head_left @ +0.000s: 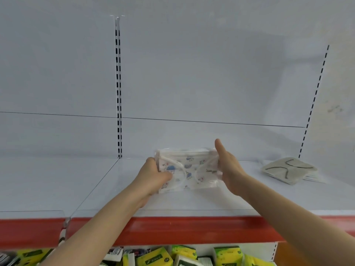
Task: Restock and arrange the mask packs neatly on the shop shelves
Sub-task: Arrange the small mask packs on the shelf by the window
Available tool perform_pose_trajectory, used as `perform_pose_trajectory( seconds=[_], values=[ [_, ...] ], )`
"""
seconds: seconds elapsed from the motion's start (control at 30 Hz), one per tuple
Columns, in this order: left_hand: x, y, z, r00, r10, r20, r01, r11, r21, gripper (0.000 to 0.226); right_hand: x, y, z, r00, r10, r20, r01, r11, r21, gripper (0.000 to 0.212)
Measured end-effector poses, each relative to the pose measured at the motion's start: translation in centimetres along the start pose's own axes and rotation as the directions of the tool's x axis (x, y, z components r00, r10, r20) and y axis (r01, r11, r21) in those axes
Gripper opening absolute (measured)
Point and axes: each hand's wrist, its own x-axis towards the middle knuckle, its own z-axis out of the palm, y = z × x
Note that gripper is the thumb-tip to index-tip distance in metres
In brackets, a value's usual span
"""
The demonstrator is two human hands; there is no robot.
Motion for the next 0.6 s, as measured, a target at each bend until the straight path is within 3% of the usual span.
perform_pose_trajectory(
  seconds=[0.1, 0.17, 0.2, 0.3, 0.33, 0.5, 0.6],
  values=[
    [-0.4, 0.0, 0.1, 1.000, 0.024, -0.020, -0.022, 0.995, 0.095, 0.032, -0.4, 0.3, -0.6, 0.993, -0.005, 0.115, 0.012, 0.998, -0.064, 0.108],
    [-0.5, 0.1, 0.0, 0.998, 0.042, -0.040, -0.037, 0.991, 0.132, 0.026, -1.6, -0.1, -1.0, 0.978, -0.035, 0.206, 0.062, 0.990, -0.123, 0.101],
    [-0.7, 0.2, -0.3, 0.996, 0.062, -0.061, -0.053, 0.988, 0.144, 0.024, -2.2, -0.4, -1.1, 0.965, -0.060, 0.256, 0.102, 0.983, -0.155, 0.087],
    [-1.5, 0.6, -1.6, 0.985, 0.119, -0.124, -0.100, 0.984, 0.146, 0.021, -3.3, -1.1, -1.1, 0.882, -0.209, 0.422, 0.294, 0.944, -0.148, 0.021],
    [-2.1, 0.8, -2.2, 0.980, 0.136, -0.145, -0.118, 0.985, 0.130, 0.019, -3.3, -1.3, -0.9, 0.861, -0.255, 0.441, 0.335, 0.936, -0.113, 0.014],
    [-5.2, 1.7, -5.7, 0.934, 0.187, -0.303, -0.209, 0.977, -0.040, 0.011, -3.1, -2.8, 2.4, 0.882, -0.314, 0.352, 0.336, 0.942, -0.001, 0.013],
    [-6.9, 1.3, -8.1, 0.857, 0.190, -0.479, -0.277, 0.954, -0.116, 0.014, -3.3, -4.2, 6.2, 0.850, -0.357, 0.389, 0.375, 0.927, 0.031, 0.021]
  ],
)
